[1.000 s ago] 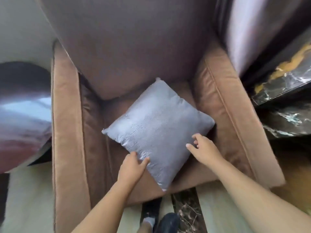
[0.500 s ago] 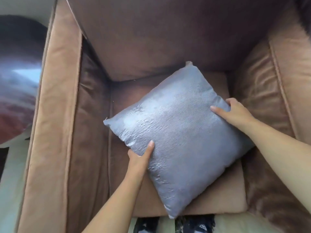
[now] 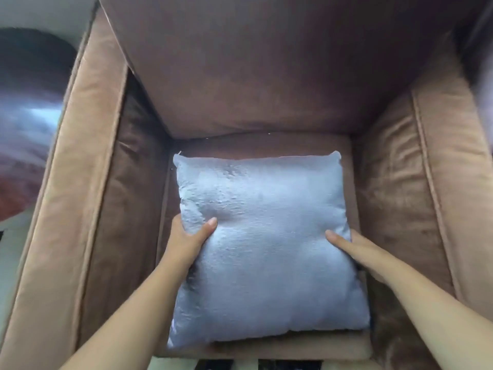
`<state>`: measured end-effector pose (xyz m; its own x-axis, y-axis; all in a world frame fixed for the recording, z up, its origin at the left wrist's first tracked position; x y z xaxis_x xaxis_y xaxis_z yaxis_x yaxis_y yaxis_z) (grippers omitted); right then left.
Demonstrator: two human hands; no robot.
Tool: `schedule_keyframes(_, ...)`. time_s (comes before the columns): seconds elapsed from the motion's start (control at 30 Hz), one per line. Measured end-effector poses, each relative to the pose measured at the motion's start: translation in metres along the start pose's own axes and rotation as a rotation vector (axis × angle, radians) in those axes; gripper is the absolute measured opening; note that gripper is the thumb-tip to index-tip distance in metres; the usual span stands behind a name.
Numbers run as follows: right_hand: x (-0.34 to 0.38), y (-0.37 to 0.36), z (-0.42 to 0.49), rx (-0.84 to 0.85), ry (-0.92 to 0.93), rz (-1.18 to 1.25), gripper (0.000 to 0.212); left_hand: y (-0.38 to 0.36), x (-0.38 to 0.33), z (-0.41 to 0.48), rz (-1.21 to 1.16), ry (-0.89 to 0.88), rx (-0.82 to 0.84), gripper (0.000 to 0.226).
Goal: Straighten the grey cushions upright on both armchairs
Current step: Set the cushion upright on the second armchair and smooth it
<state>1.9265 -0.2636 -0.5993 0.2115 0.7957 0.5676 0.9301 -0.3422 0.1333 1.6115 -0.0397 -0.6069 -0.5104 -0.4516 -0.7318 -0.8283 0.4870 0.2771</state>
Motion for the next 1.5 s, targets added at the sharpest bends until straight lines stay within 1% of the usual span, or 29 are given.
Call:
schedule_keyframes(0.07, -0.009, -0.006, 0.008, -0.001, 0.025, 0.147, 0.098, 0.005, -0.002, 0.007, 0.080, 0.002, 0.042, 0.066)
schedule_keyframes(0.17, -0.016, -0.001, 0.031, -0.113, -0.009, 0.297, 0.112, 0.015, 0.005, 0.021, 0.142, 0.034, 0.063, 0.086)
schedule_keyframes(0.23, -0.008, 0.004, 0.036, -0.142, 0.015, 0.321, 0.119, 0.016, 0.012, 0.030, 0.149, 0.070, 0.092, 0.097)
schedule_keyframes(0.27, 0.002, 0.003, 0.033, -0.127, 0.020, 0.303, 0.118, 0.012, 0.005, 0.027, 0.144, 0.076, 0.113, 0.097)
schedule_keyframes(0.3, 0.013, 0.002, 0.028, -0.093, 0.031, 0.274, 0.116, 0.008, -0.004, 0.020, 0.129, 0.055, 0.124, 0.090)
schedule_keyframes(0.33, 0.021, 0.002, 0.024, -0.057, 0.044, 0.255, 0.114, 0.004, -0.016, 0.011, 0.122, 0.017, 0.117, 0.077)
schedule_keyframes(0.4, 0.035, 0.007, 0.017, -0.032, 0.094, 0.244, 0.112, 0.001, -0.034, 0.000, 0.106, -0.077, 0.048, 0.044)
schedule_keyframes(0.43, 0.041, 0.011, 0.013, -0.047, 0.135, 0.251, 0.111, 0.001, -0.045, -0.006, 0.091, -0.125, 0.015, 0.036)
schedule_keyframes(0.47, 0.048, 0.016, 0.009, -0.073, 0.181, 0.268, 0.110, 0.003, -0.056, -0.011, 0.073, -0.176, -0.012, 0.034)
schedule_keyframes(0.5, 0.055, 0.021, 0.006, -0.105, 0.228, 0.295, 0.111, 0.005, -0.066, -0.012, 0.060, -0.228, -0.028, 0.036)
schedule_keyframes(0.53, 0.064, 0.027, 0.002, -0.133, 0.283, 0.322, 0.113, 0.007, -0.075, -0.013, 0.048, -0.269, -0.038, 0.043)
schedule_keyframes(0.63, 0.097, 0.041, -0.008, -0.168, 0.431, 0.379, 0.120, 0.011, -0.110, -0.006, 0.046, -0.348, -0.051, 0.078)
schedule_keyframes(0.77, 0.141, 0.056, -0.013, -0.177, 0.554, 0.439, 0.132, 0.009, -0.165, 0.009, 0.119, -0.441, -0.011, 0.108)
schedule_keyframes(0.87, 0.164, 0.064, -0.011, -0.184, 0.597, 0.485, 0.126, 0.006, -0.198, 0.021, 0.133, -0.513, -0.031, 0.118)
schedule_keyframes(1.0, 0.177, 0.062, -0.002, -0.204, 0.578, 0.515, 0.118, 0.000, -0.210, 0.041, 0.118, -0.505, 0.001, 0.112)
schedule_keyframes(1.1, 0.170, 0.054, 0.009, -0.214, 0.497, 0.518, 0.086, -0.007, -0.193, 0.049, 0.191, -0.445, 0.043, 0.122)
schedule_keyframes(1.13, 0.166, 0.053, 0.014, -0.218, 0.481, 0.520, 0.081, -0.009, -0.188, 0.051, 0.204, -0.432, 0.048, 0.126)
schedule_keyframes(1.23, 0.163, 0.054, 0.020, -0.237, 0.458, 0.489, 0.085, -0.010, -0.188, 0.057, 0.210, -0.421, 0.054, 0.128)
schedule_keyframes(1.3, 0.171, 0.060, 0.014, -0.246, 0.474, 0.481, 0.084, -0.008, -0.194, 0.056, 0.230, -0.411, 0.069, 0.130)
schedule_keyframes(1.33, 0.175, 0.065, 0.010, -0.248, 0.494, 0.487, 0.085, -0.006, -0.198, 0.054, 0.236, -0.411, 0.065, 0.128)
schedule_keyframes(1.4, 0.191, 0.075, 0.000, -0.264, 0.555, 0.469, 0.097, 0.000, -0.210, 0.049, 0.221, -0.457, 0.021, 0.120)
schedule_keyframes(1.43, 0.201, 0.081, -0.007, -0.290, 0.582, 0.459, 0.096, 0.003, -0.220, 0.047, 0.199, -0.488, -0.009, 0.114)
schedule_keyframes(1.5, 0.223, 0.093, -0.010, -0.358, 0.632, 0.464, 0.082, 0.009, -0.246, 0.048, 0.118, -0.517, -0.075, 0.104)
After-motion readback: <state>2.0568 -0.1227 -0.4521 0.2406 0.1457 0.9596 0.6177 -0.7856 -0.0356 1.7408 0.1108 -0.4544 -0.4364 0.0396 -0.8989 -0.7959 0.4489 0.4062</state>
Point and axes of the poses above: each hand's wrist, its own z-axis towards the middle knuckle, its own y-axis out of the back of the hand, x = y × z, the point moved 4 cm from there along z, towards the middle knuckle, and after that the axes turned 6 degrees about z, right-handed, at the moved point
